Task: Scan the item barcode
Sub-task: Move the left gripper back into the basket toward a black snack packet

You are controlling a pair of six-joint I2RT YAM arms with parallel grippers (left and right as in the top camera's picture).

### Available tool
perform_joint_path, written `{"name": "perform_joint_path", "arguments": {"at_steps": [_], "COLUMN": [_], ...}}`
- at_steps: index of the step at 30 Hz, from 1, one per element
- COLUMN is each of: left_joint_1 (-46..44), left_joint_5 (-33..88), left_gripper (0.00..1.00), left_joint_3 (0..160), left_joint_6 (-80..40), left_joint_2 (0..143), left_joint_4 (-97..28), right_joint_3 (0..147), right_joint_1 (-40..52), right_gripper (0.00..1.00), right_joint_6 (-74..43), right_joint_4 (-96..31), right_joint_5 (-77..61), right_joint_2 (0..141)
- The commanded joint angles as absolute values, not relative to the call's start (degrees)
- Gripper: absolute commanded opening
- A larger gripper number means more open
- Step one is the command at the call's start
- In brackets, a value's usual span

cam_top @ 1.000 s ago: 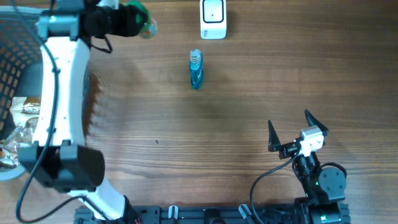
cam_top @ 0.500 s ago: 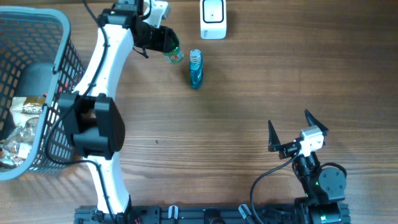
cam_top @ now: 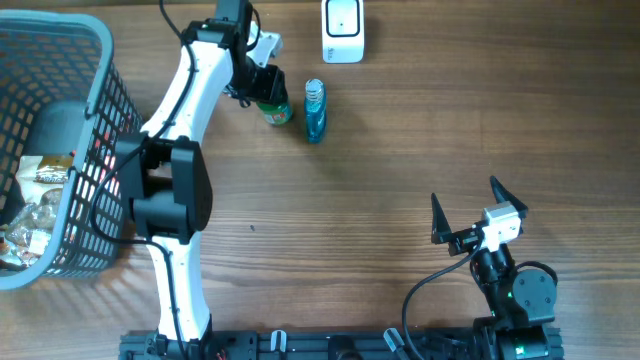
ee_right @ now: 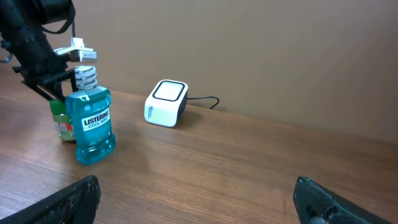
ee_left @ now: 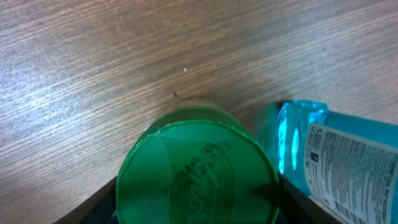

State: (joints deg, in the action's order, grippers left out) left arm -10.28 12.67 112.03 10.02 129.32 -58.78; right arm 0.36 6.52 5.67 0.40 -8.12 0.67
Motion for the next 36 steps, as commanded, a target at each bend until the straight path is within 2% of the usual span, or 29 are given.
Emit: {"name": "perform_joint_path", "arguments": {"at_steps": [1, 2, 3, 8, 13, 16, 18, 19, 22, 25, 26, 29, 36], "left_joint_1": [-11.3, -11.4, -11.5, -11.5, -10.2, -6.2, -0.2, 5.5, 23.7, 35.9, 39.8, 42.4, 36.1], "left_joint_5": [10.6, 10.6, 10.6, 10.6, 6.7, 3.1, -9.4, -14.5, -9.5, -7.5, -7.5, -8.0, -7.9], "left_gripper": [0.77, 0.95, 1.00, 1.00, 1.00, 1.00, 1.00, 1.00, 1.00, 1.00, 1.00, 1.00, 1.00], "left_joint_3": [111.6, 111.6, 111.6, 111.7, 116.2, 117.4, 117.4, 117.4, 116.8, 111.9, 108.6, 99.0, 71.3], "left_joint_6": [10.0, 10.0, 9.6, 9.3, 4.2, 2.3, -6.7, -14.1, -31.0, -36.9, -38.4, -38.4, -38.4], "left_joint_2": [129.5, 129.5, 129.4, 125.6, 109.4, 97.1, 91.5, 89.7, 89.3, 90.0, 90.0, 90.0, 93.6], "left_joint_4": [-59.6, -59.7, -59.7, -59.4, -58.9, -58.5, -58.9, -60.6, -70.7, -73.3, -71.8, -63.4, -35.6], "right_joint_3": [0.3, 0.3, 0.3, 0.3, 0.3, 0.3, 0.3, 0.3, 0.3, 0.3, 0.3, 0.3, 0.3], "right_joint_1": [6.3, 6.3, 6.3, 6.3, 6.3, 6.3, 6.3, 6.3, 6.3, 6.3, 6.3, 6.3, 6.3], "right_gripper": [1.00, 1.00, 1.00, 1.00, 1.00, 1.00, 1.00, 1.00, 1.00, 1.00, 1.00, 1.00, 1.00], "right_joint_6": [6.0, 6.0, 6.0, 6.0, 6.0, 6.0, 6.0, 6.0, 6.0, 6.0, 6.0, 6.0, 6.0], "right_joint_4": [0.6, 0.6, 0.6, 0.6, 0.6, 0.6, 0.6, 0.6, 0.6, 0.6, 0.6, 0.6, 0.6], "right_joint_5": [-8.9, -8.9, -8.9, -8.9, -8.9, -8.9, -8.9, -8.9, -8.9, -8.9, -8.9, -8.9, -8.9], "right_joint_2": [0.3, 0.3, 0.3, 0.3, 0.3, 0.3, 0.3, 0.3, 0.3, 0.3, 0.3, 0.3, 0.3]}}
